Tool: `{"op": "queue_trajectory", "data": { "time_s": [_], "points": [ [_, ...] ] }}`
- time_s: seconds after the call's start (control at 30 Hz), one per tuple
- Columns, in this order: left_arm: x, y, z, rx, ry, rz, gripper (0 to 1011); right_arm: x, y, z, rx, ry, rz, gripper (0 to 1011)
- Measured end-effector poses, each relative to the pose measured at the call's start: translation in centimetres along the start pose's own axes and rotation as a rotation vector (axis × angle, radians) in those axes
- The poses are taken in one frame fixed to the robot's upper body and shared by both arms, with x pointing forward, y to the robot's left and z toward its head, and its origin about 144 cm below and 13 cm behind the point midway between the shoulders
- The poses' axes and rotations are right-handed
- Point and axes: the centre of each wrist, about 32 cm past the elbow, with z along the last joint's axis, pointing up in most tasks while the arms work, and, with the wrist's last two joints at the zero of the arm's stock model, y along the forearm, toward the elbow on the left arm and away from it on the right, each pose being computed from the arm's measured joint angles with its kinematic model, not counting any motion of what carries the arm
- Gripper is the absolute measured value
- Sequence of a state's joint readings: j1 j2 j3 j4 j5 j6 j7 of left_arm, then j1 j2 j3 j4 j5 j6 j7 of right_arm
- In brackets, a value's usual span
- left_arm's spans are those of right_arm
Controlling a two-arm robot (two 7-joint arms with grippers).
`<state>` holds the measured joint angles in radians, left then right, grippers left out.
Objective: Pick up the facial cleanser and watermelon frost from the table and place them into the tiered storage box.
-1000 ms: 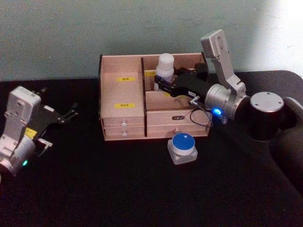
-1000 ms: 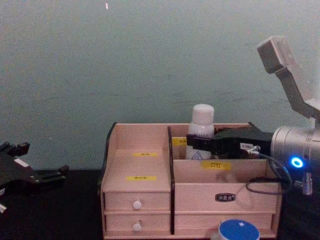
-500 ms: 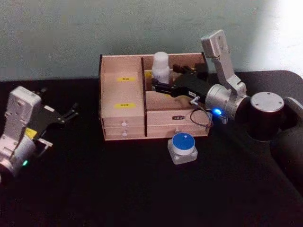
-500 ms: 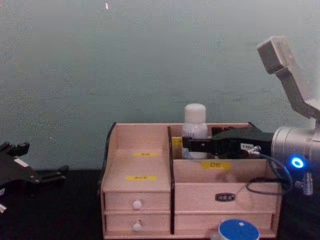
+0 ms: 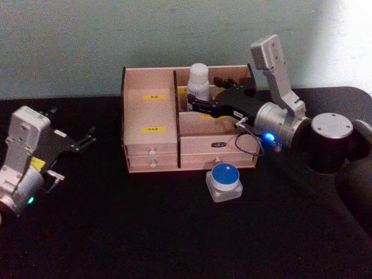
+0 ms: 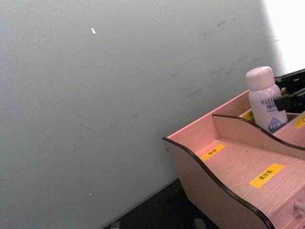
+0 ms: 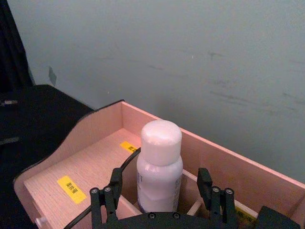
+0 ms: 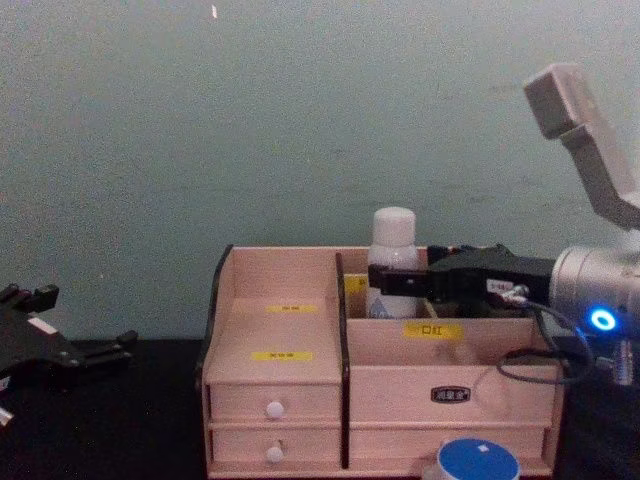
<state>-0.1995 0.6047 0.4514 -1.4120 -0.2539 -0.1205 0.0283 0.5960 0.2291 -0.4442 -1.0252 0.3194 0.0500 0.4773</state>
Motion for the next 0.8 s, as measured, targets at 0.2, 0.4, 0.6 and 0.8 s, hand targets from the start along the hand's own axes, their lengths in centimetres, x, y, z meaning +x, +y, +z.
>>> {"op": "queue_trajectory", "data": {
  "time_s": [0.2,0.4,0.6,0.8],
  "points": [
    [0.0,0.0,0.0,0.000,0.000,0.000,1001,-0.3,-1.5,0.4,0.014,-0.003,0.001,1000],
    [0.0,0.0,0.0,0.000,0.000,0.000,1001,-0.7,-4.0,0.2,0.008,-0.012,0.016,1000],
    [0.0,0.0,0.0,0.000,0.000,0.000,1001,-1.5,-7.3,-0.8,-0.014,-0.020,0.041,1000],
    [0.0,0.0,0.0,0.000,0.000,0.000,1001,-2.4,-10.2,-2.1,-0.047,-0.013,0.060,1000]
  ]
}}
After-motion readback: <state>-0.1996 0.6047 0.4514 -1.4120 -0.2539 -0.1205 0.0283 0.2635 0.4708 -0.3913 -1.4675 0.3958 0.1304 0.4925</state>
